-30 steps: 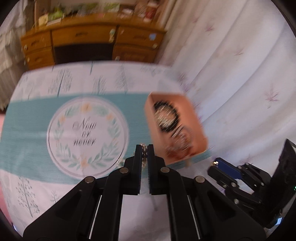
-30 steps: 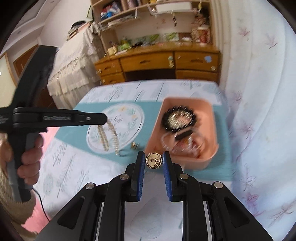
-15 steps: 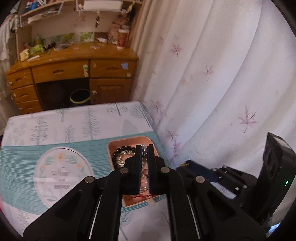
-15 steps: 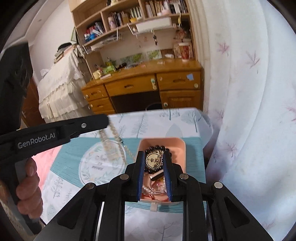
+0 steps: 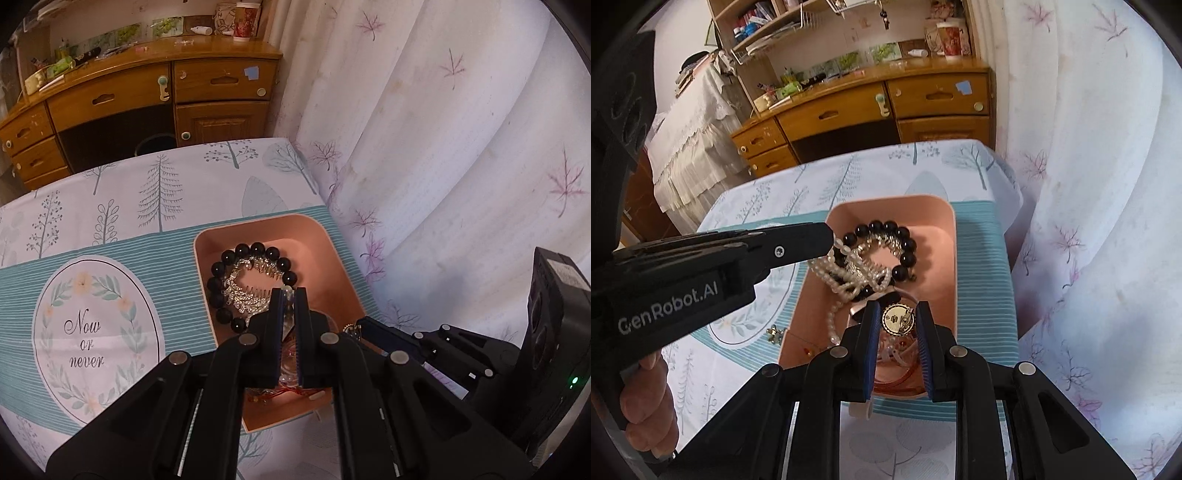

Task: Organize jewelry
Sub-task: 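Carry necklace and pendant into pink box and open both tools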

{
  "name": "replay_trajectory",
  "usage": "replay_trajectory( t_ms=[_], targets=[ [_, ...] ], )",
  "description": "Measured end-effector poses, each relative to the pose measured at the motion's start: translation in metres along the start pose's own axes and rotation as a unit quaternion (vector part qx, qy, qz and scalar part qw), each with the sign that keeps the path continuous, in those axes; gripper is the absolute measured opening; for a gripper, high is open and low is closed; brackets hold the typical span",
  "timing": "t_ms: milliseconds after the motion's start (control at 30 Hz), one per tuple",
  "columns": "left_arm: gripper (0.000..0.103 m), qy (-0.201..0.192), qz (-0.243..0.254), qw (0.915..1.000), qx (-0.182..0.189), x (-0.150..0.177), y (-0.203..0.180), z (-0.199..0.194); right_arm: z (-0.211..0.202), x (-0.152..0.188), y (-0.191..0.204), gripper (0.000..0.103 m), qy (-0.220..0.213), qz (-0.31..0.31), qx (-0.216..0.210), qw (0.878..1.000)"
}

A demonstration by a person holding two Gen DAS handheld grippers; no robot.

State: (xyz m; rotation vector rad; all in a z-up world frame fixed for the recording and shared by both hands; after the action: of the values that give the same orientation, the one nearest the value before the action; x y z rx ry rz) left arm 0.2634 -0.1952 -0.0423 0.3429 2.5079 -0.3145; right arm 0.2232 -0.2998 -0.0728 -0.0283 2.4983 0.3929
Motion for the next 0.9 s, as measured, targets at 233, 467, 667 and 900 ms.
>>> replay_trajectory(
  t_ms=[233,467,667,900],
  targets=[
    [0.003,-0.009,0.024,0.9995,-0.018,0.005,0.0,0.001,0.021,0.005,0.002,0.019,0.01,-0.013,0.004,1.0],
    [0.004,-0.019,0.04,0.9984,-0.035,0.009,0.002,-0.004,0.025,0.01,0.005,0.025,0.022,-0.012,0.012,1.0],
    [0.011,0.001,0.05,0.9983,-0.031,0.019,0.0,-0.004,0.017,0.015,0.005,0.039,0.011,-0.017,0.021,1.0],
    [0.054,-0.01,0.05,0.9982,-0.03,0.028,0.006,-0.021,0.005,0.024,0.018,0.04,0.004,-0.033,0.021,0.999]
  ],
)
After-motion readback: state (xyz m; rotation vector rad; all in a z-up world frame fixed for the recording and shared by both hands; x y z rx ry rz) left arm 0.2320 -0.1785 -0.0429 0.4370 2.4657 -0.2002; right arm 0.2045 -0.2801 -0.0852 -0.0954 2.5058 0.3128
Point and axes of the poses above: each gripper's, at about its wrist camera, not at the fingertips, and z roughly the way its jaws point, y to its left, x to its underside, the point moved 9 cm from there along z, roughly the way its jaws point, and after that the axes turned 7 degrees about -x, right-handed, at the moved point
